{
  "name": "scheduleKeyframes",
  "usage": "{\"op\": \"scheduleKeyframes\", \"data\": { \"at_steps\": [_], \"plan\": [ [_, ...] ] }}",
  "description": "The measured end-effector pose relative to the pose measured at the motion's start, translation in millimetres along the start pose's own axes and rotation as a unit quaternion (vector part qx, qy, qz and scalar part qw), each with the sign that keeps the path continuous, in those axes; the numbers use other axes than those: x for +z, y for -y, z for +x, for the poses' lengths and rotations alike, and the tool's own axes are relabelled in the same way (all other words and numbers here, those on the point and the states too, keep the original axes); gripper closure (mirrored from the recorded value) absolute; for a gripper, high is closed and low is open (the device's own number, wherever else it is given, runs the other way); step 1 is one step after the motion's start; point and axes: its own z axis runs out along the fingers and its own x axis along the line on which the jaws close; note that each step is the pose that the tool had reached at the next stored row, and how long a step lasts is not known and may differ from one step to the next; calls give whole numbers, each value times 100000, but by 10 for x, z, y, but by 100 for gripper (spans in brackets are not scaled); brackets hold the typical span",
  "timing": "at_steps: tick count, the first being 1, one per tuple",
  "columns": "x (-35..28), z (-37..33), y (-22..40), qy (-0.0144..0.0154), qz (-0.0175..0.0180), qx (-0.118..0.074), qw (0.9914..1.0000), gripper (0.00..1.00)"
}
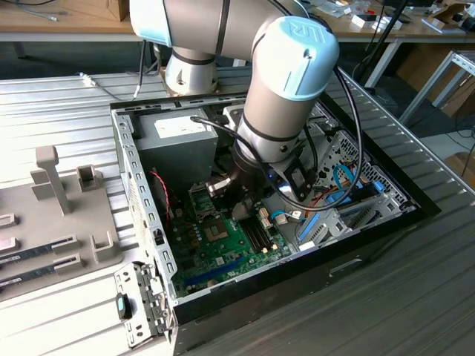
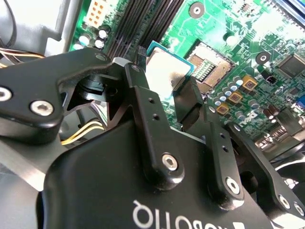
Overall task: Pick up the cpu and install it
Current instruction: 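Place the cpu into insertion slot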
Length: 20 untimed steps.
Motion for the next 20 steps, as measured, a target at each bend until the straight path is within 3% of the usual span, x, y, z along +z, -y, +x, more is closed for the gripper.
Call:
{"op": "scheduleKeyframes", "data": {
  "at_steps": [5, 8, 16, 20],
  "plan": [
    [11, 68, 5, -4, 12, 0, 100000, 53],
    [25, 138, 43, -5, 53, -2, 100000, 53],
    [58, 263, 60, 0, 875, -24, 99996, 53],
    [94, 323, 62, 6, 879, -26, 99996, 53]
  ]
}}
